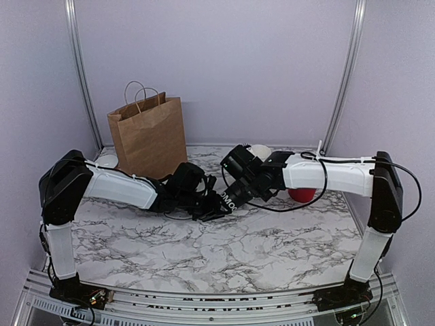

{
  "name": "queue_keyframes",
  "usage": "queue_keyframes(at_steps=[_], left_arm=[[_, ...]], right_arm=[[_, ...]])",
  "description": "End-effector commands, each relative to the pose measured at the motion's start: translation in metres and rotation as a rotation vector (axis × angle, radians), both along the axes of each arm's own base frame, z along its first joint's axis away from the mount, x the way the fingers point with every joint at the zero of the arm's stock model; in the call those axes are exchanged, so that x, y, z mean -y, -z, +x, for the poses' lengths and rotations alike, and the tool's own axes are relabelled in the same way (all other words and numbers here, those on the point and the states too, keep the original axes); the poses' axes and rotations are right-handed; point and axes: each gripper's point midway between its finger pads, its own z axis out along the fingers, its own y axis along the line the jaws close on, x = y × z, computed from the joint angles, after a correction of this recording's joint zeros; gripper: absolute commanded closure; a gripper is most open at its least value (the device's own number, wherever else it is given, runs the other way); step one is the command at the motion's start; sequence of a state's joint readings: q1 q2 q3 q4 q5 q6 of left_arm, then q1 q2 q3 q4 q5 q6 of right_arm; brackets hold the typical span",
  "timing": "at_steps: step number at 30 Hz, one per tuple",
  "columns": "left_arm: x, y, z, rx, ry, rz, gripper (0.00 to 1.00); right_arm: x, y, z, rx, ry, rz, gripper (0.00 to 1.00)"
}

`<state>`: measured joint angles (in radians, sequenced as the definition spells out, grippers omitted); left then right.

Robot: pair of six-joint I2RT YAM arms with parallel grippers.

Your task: Pack the takeout coffee

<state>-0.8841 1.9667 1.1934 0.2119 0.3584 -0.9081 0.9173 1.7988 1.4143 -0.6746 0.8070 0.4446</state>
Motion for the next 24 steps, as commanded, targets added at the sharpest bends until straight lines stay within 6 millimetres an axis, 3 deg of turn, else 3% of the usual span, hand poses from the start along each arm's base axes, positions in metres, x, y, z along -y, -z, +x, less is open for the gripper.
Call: queue_keyframes(at_steps=[1,8,13,19,24], left_arm=[[0.001,-0.011,0.001,0.003,0.005,-0.046,0.67],[-0.014,-0.006,0.006,-0.014,-0.028,-0.04,0.67],[-0.009,-0.009,0.009,-0.028,-0.033,-0.07,0.67],[0.0,-0.025,0.018,-0.057,-0.072,-0.173,0.67],[-0.004,-0.034,0.015,-0.079,-0.092,-0.231,0.68]], right_arm=[[0.014,-0.02,-0.004,0.113,0.096,-0.262,0.95],[0.016,-0.039,-0.004,0.189,0.132,-0.414,0.94],[0.013,-0.053,-0.002,0.241,0.133,-0.453,0.94],[0.012,-0.053,-0.002,0.276,0.14,-0.499,0.92],[0.011,-0.053,-0.001,0.273,0.144,-0.483,0.89]])
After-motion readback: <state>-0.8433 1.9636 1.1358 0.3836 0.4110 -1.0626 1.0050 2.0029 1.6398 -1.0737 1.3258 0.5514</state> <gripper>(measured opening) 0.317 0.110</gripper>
